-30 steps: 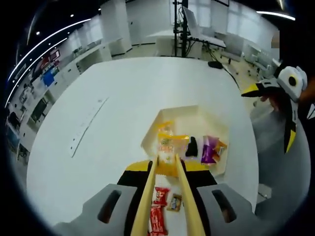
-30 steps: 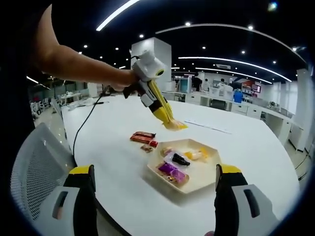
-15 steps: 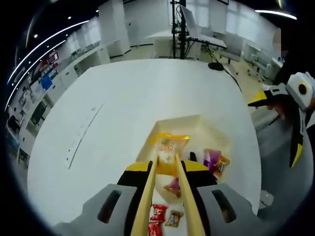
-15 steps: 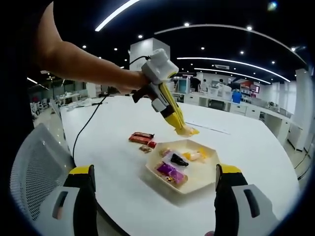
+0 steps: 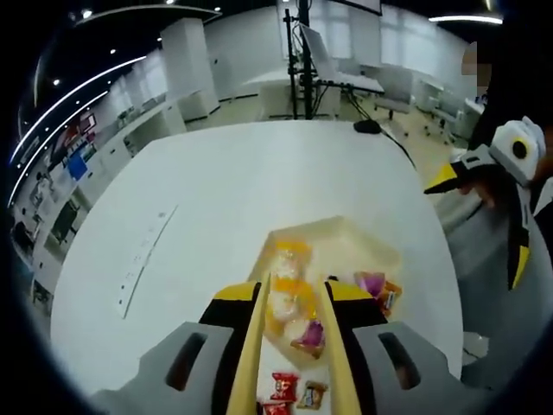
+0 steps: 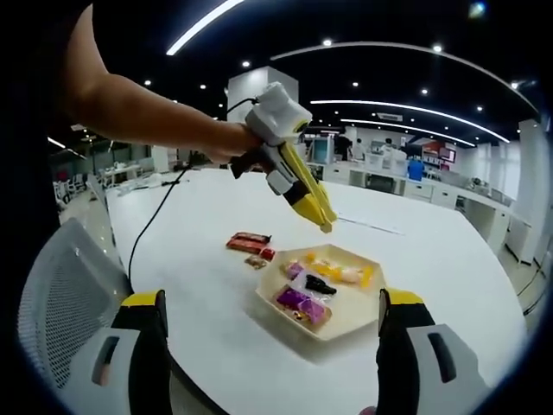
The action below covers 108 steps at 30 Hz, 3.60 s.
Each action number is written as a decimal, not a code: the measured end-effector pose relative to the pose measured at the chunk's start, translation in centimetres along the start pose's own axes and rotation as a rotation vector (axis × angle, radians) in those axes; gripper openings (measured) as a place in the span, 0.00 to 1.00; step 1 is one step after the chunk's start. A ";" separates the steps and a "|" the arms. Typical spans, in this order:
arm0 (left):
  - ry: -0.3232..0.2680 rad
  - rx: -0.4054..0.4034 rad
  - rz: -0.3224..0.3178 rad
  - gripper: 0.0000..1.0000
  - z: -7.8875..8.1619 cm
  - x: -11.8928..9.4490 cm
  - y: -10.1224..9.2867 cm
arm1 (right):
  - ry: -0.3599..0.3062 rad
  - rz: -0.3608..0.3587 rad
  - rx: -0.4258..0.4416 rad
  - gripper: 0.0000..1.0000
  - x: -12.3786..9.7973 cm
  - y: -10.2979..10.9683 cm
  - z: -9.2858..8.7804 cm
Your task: Place the target food into the container with the food tongs after gripping and lifting it, then release it inside without dropping or visibly crushing the food.
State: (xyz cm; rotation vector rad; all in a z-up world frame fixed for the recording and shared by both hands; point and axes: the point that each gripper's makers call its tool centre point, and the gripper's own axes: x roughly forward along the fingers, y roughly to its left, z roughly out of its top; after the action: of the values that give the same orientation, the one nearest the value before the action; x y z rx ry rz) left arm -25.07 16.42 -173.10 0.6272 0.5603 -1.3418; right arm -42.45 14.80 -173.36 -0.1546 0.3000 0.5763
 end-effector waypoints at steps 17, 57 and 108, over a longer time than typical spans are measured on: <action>-0.059 0.005 0.044 0.26 -1.0 -2.9 1.1 | 0.004 0.008 -0.006 1.00 0.1 0.2 0.0; -0.130 -0.130 0.205 0.26 -11.5 -10.5 -0.7 | 0.015 0.026 0.001 1.00 0.2 0.5 -0.2; 0.035 -0.004 -0.016 0.25 -15.9 -1.8 -2.0 | 0.027 0.039 0.024 1.00 0.4 0.7 -0.6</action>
State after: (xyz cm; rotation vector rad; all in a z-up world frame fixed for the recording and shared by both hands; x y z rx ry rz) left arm -27.53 28.55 -183.38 0.6454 0.5967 -1.3464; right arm -42.66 15.42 -174.04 -0.1334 0.3370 0.6097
